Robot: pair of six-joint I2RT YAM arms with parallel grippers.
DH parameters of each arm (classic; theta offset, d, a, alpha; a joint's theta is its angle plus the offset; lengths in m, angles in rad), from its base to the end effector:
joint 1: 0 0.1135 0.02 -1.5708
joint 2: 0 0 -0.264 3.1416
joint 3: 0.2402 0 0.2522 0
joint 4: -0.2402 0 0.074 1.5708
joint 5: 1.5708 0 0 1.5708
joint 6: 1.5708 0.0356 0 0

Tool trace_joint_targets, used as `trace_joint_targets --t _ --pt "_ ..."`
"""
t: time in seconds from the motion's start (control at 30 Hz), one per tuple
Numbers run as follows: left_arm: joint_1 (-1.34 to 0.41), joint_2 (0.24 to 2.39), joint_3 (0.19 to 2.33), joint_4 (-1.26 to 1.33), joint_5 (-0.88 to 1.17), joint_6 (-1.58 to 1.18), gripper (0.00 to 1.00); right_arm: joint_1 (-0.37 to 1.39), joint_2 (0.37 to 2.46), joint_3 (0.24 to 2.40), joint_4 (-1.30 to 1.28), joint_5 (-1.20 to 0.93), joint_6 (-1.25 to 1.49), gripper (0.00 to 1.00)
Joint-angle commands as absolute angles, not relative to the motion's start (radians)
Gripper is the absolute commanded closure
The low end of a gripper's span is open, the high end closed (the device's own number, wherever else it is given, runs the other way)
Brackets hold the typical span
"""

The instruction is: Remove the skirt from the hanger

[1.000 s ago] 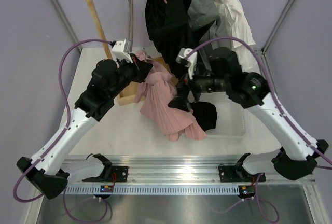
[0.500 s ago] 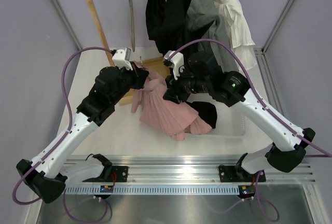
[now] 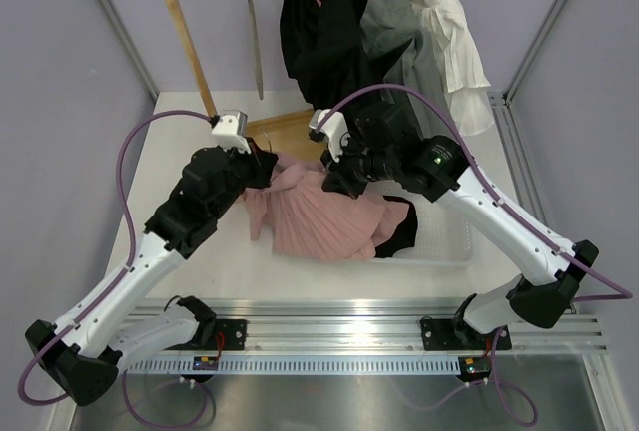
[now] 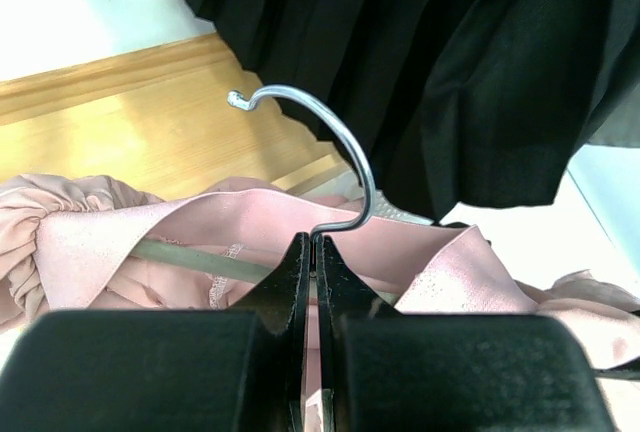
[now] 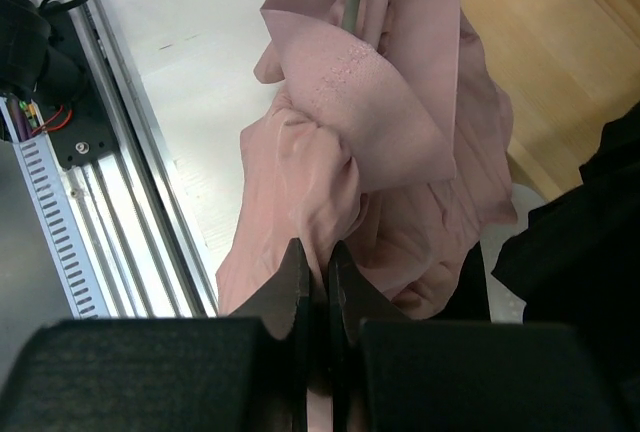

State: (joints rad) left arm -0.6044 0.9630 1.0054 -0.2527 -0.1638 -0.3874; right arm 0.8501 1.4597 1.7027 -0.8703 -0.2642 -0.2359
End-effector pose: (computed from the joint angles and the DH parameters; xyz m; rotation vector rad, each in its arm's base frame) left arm 0.1828 -0.1192 0.3778 0.0765 1.8122 -0.5661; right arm 0.1922 0.2329 0.4294 -1.2875 1.8395 0.6292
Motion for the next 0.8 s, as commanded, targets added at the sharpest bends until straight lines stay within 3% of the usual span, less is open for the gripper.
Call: trace_joint_targets --t 0.0,0.3,0.57,0.77 --pt "-0.601 0.914 0.974 -0.109 -0.287 -0.348 1.00 0.882 1.413 1.669 -0.890 -0.429 -0.298 1.00" --pt "-0.601 0.858 0.891 -0.078 -0.466 -0.279 1.00 0.856 1.344 1.609 -0.871 -0.463 -0.308 1.00" --pt "-0.601 0.845 0.868 -0.089 -0.459 -0.235 1.00 0.827 1.307 1.560 -0.865 -0.506 -0.347 1.00" --pt "-0.601 0.842 0.885 -0.115 -0.351 -0.293 1.00 0.825 1.367 1.568 -0.940 -0.675 -0.446 0.79"
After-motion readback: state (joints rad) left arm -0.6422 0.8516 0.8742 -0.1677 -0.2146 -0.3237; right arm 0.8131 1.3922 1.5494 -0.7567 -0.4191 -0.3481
